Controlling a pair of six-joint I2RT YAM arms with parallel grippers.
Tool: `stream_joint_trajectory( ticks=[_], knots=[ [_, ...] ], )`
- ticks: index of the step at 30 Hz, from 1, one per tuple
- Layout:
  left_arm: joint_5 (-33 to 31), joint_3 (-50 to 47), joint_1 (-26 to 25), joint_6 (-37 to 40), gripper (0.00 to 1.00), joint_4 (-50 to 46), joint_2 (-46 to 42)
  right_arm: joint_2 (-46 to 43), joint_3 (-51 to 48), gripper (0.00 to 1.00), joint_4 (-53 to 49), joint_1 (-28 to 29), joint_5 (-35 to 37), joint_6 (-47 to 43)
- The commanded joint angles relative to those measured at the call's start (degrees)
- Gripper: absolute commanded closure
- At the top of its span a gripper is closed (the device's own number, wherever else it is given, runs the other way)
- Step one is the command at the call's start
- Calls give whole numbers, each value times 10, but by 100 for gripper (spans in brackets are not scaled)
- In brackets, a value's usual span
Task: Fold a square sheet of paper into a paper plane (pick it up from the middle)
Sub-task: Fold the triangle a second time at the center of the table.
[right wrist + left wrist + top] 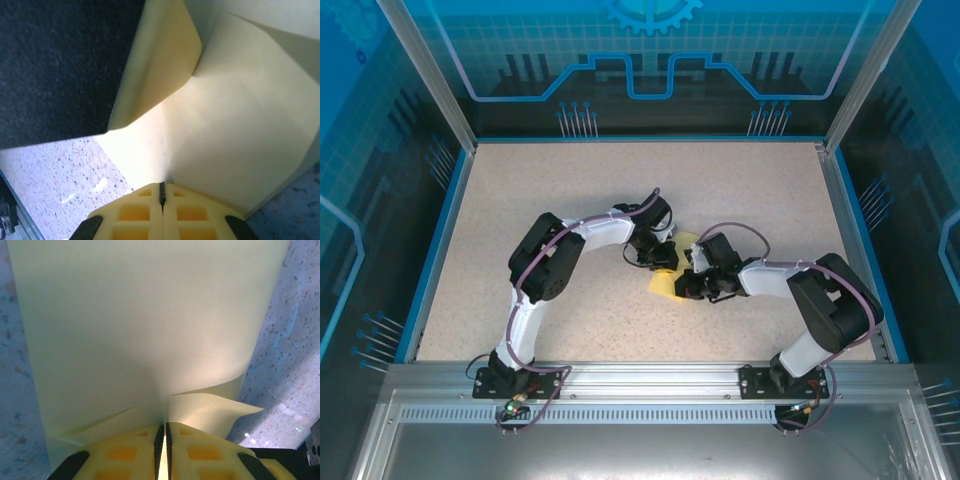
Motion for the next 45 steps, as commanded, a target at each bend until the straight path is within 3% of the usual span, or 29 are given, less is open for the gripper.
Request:
stream_joint_trajectory(
  ticks=[1,15,20,32,45],
  knots=[
    [-34,0,6,16,85,-25,40,-3,-31,98,-19,6,-20,16],
    [-36,5,8,20,85,-30,46,-58,-63,98,-106,14,-7,2],
    [-30,6,8,18,85,-28,46,-89,-22,98,-123,11,-12,6],
    [-19,6,8,18,85,-28,40,26,65,98,-26,-8,-22,19],
    [-23,21,13,21,85,-35,43,22,-15,98,-59,-7,1,-14]
  ],
)
